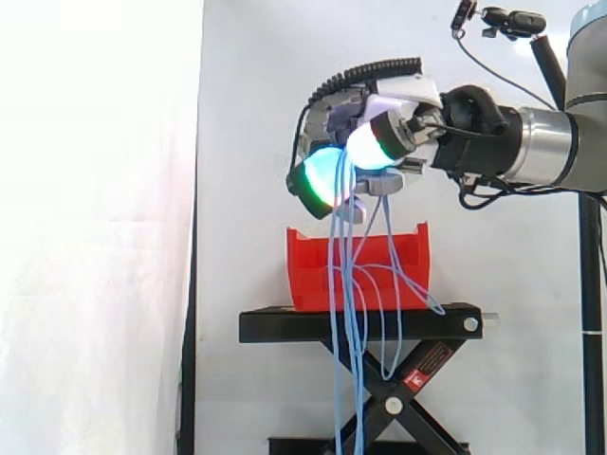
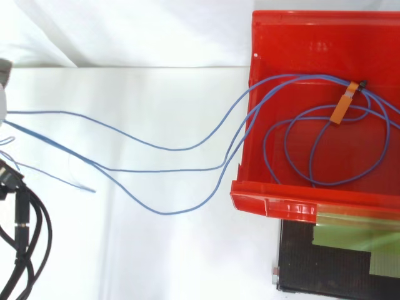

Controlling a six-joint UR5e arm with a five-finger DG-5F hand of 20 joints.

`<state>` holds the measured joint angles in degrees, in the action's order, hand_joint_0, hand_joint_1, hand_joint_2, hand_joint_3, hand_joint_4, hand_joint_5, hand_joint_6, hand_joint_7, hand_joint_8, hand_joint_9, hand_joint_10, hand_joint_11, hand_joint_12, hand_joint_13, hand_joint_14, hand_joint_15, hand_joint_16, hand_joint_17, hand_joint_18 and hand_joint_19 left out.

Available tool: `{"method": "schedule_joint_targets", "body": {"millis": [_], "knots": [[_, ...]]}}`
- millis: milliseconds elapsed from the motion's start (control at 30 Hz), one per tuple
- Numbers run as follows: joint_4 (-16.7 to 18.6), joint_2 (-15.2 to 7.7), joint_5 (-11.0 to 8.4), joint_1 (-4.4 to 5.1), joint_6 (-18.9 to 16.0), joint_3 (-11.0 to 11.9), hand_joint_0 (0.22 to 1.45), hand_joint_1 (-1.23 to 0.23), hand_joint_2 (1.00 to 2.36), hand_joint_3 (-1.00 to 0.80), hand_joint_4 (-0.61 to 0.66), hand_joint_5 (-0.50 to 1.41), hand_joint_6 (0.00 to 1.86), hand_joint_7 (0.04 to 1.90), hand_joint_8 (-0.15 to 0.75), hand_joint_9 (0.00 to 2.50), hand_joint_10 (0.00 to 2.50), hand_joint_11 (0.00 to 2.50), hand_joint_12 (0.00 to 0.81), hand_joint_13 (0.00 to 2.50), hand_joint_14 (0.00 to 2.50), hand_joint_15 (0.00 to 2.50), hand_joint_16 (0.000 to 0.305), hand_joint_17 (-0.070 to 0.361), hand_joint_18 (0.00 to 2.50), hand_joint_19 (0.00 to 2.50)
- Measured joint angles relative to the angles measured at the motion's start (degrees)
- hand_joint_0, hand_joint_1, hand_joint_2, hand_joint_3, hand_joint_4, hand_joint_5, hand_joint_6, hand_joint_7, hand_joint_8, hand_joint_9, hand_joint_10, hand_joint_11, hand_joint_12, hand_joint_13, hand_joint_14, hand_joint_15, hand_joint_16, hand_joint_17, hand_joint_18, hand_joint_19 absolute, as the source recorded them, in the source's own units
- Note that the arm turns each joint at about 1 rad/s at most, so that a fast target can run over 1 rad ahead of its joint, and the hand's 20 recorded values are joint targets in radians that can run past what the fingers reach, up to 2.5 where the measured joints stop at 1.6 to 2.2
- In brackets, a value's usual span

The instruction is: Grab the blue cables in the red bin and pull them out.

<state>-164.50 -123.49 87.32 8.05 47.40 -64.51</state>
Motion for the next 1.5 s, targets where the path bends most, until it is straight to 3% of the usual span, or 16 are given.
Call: {"method": "schedule_joint_targets", "body": {"millis": [267,1133,1267,1500], "knots": [[-2.65,0.00,-2.43,0.62,-4.92,0.00,0.84,-0.89,1.00,-1.00,0.09,0.69,0.69,0.42,0.331,0.39,2.50,0.37,0.367,0.96,2.50,0.38,0.044,0.098,1.10,1.14],[-3.20,0.00,-2.59,0.82,-5.73,0.00,0.78,-0.84,1.00,-1.00,0.15,0.74,0.62,0.47,0.340,0.46,2.50,0.41,0.375,1.00,2.50,0.39,0.046,0.102,1.09,1.00],[-4.15,0.00,-2.92,0.82,-7.99,0.00,0.78,-0.84,1.00,-1.00,0.14,0.75,0.61,0.48,0.342,0.47,2.50,0.41,0.375,1.00,2.50,0.40,0.046,0.103,1.09,1.00],[-7.64,0.00,-5.18,1.09,-13.87,0.00,0.79,-0.84,1.00,-1.00,0.15,0.76,0.60,0.48,0.334,0.48,2.50,0.43,0.374,1.01,2.50,0.38,0.045,0.102,1.09,1.00]]}}
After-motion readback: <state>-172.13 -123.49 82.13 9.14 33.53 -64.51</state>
